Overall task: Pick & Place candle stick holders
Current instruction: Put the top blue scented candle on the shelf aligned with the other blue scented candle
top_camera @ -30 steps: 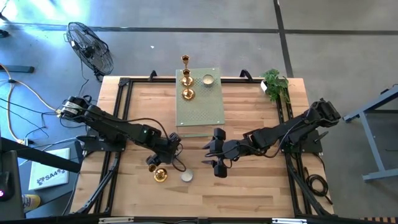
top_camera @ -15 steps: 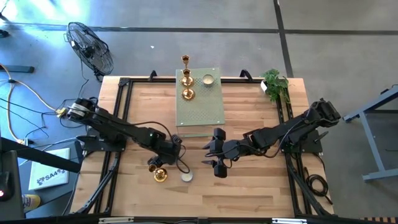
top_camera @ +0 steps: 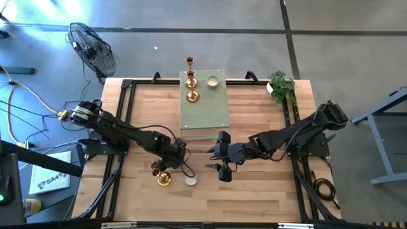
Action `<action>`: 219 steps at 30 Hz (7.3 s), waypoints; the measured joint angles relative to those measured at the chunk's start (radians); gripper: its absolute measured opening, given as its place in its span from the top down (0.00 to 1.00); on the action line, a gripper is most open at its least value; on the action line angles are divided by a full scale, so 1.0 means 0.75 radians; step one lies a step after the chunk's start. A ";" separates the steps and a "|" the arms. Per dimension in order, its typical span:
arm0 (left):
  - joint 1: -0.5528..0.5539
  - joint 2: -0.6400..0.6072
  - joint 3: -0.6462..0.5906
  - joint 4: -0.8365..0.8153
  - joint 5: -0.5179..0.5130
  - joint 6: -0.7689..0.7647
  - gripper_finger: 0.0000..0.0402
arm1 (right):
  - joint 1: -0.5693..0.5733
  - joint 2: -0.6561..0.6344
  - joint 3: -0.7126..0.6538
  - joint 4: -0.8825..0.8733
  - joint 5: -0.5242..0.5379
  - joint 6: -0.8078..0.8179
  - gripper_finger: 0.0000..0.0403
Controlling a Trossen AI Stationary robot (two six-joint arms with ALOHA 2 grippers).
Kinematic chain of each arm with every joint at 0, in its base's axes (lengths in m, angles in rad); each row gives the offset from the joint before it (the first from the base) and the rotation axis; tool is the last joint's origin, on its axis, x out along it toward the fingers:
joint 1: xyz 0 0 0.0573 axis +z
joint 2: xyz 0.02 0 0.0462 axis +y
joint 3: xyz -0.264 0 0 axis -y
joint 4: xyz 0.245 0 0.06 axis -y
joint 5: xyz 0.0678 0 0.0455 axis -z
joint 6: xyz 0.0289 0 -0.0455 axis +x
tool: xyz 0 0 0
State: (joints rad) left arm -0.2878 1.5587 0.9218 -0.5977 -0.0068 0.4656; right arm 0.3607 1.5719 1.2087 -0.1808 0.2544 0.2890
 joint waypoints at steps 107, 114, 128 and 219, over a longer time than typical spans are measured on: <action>0.090 0.120 0.000 0.066 0.231 0.036 0.29 | 0.000 -0.001 -0.001 0.017 -0.005 0.003 0.36; 0.089 0.117 0.004 0.072 0.231 0.037 0.38 | 0.000 -0.001 -0.001 0.018 -0.005 0.003 0.36; 0.090 0.122 -0.003 0.020 0.232 0.017 0.56 | 0.001 -0.001 -0.001 0.018 -0.005 0.003 0.36; 0.088 0.120 0.002 -0.289 0.172 -0.278 0.30 | 0.001 -0.001 -0.001 0.038 -0.030 0.002 0.36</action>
State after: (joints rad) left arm -0.2218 1.6485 0.9230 -0.8146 0.1223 0.2569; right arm 0.3611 1.5715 1.2083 -0.1524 0.2321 0.2901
